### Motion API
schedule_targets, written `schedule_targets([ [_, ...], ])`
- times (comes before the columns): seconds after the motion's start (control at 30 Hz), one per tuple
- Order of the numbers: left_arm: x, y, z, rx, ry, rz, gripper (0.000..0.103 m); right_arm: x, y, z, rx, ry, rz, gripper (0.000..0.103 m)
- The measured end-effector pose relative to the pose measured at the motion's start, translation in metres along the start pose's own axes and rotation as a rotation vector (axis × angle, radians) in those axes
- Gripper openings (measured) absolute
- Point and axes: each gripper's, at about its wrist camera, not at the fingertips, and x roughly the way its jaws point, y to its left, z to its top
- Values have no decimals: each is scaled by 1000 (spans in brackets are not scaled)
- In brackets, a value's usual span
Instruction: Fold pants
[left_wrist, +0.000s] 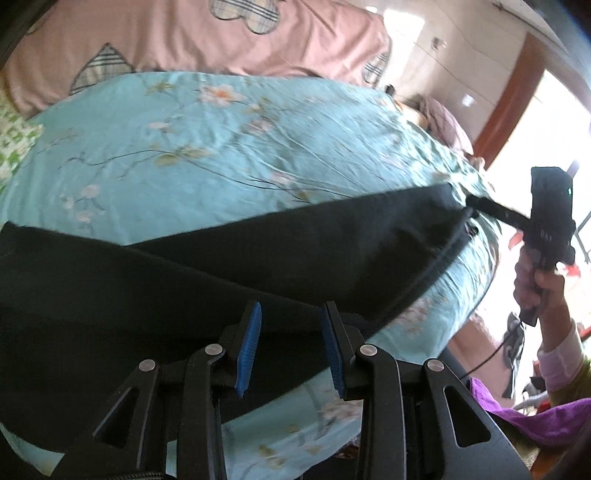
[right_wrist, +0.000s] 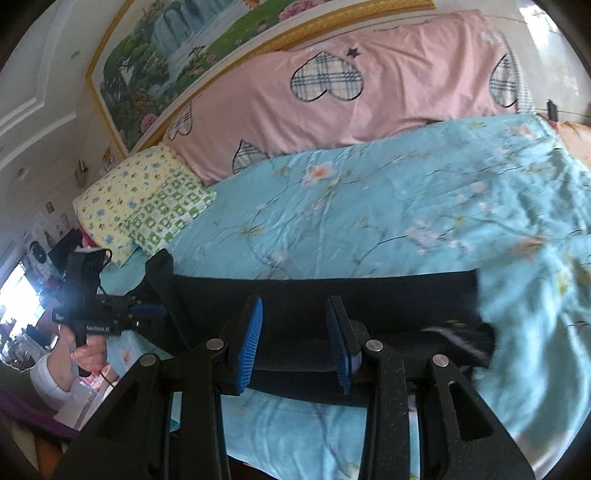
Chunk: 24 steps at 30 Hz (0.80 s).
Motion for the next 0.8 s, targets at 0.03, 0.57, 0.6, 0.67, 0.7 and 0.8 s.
schedule_targets([
  [0.03, -4, 7, 0, -13, -7, 11, 36, 5, 4, 0, -3, 9, 8, 38],
  [0.57, -59, 118, -3, -220, -104, 146, 42, 91, 69, 1, -61, 146, 170, 40],
  [0.6, -62, 124, -3, -226, -108, 153, 43, 97, 73, 0, -63, 157, 179, 42],
  [0.67, -69, 137, -3, -241, -114, 166, 44, 108, 83, 1, -72, 174, 204, 45],
  [0.7, -72, 143, -2, -248, -115, 173, 45, 112, 88, 1, -78, 181, 212, 45],
  [0.8, -78, 164, 1, -269, -115, 189, 46, 128, 102, 2, -98, 208, 239, 45],
])
